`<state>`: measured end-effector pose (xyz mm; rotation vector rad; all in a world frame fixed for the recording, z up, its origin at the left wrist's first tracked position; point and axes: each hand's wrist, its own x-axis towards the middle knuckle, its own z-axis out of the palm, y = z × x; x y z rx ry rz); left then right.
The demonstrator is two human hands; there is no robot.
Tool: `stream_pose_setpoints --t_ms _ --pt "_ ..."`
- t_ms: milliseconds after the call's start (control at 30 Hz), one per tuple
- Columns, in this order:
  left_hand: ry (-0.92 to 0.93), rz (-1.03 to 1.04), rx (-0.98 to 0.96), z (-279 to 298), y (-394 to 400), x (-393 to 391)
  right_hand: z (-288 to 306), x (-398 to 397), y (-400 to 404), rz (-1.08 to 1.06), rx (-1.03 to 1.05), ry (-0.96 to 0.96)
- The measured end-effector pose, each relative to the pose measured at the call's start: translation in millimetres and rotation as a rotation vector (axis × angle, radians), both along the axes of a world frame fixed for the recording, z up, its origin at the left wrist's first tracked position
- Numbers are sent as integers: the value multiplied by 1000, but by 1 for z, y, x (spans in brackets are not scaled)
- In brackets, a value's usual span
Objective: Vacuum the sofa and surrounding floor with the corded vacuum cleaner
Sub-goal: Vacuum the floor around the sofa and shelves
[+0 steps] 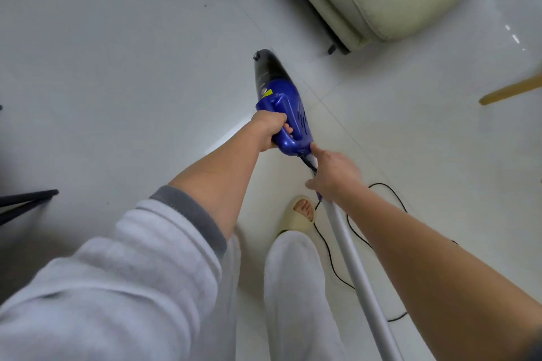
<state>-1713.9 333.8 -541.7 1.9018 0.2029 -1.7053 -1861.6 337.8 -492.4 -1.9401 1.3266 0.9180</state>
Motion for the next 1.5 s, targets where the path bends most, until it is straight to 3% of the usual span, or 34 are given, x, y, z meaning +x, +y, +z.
stream_pose_setpoints --t_ms 367,833,1500 --pt "24 140 9 6 64 127 3 123 38 144 6 -50" --pt "9 371 39 -1 138 230 -5 231 80 316 44 -83" --pt "52 323 11 -1 126 232 -6 232 70 366 -67 -76"
